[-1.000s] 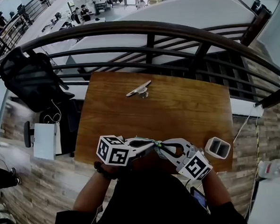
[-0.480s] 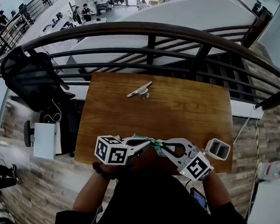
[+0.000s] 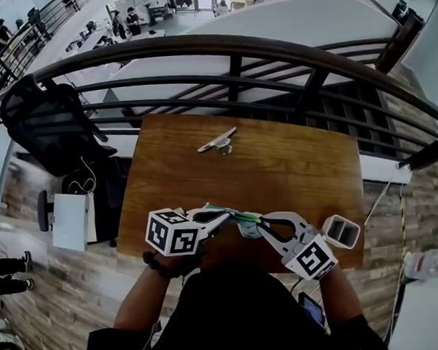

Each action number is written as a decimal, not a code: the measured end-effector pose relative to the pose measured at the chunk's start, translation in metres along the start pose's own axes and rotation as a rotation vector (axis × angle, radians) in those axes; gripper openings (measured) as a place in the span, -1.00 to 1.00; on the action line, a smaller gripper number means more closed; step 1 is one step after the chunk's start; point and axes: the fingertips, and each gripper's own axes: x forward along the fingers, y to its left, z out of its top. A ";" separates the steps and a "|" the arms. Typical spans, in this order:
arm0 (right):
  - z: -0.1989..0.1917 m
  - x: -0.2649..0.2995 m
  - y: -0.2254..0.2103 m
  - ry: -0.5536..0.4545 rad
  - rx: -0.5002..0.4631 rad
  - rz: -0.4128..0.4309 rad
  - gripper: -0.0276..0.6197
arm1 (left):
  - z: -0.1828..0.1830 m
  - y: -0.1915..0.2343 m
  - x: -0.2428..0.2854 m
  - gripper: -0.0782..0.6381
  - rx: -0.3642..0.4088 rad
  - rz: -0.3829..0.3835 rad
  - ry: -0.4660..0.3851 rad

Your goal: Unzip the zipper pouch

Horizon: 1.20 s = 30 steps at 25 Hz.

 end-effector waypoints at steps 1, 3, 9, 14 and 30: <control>-0.001 0.000 0.000 0.003 -0.003 -0.003 -0.80 | 0.000 0.002 -0.001 -0.74 0.013 0.018 0.000; -0.002 -0.002 -0.001 0.000 0.005 -0.013 -0.80 | 0.001 0.006 -0.003 -0.74 0.040 0.051 -0.003; -0.009 -0.004 -0.002 0.021 -0.002 -0.027 -0.80 | 0.004 0.009 -0.007 -0.74 0.097 0.103 -0.040; -0.011 -0.003 -0.004 0.025 -0.007 -0.041 -0.80 | 0.004 0.018 -0.011 -0.74 0.085 0.139 -0.064; -0.022 -0.004 -0.009 0.050 0.009 -0.080 -0.80 | 0.005 0.042 -0.027 -0.74 0.114 0.232 -0.094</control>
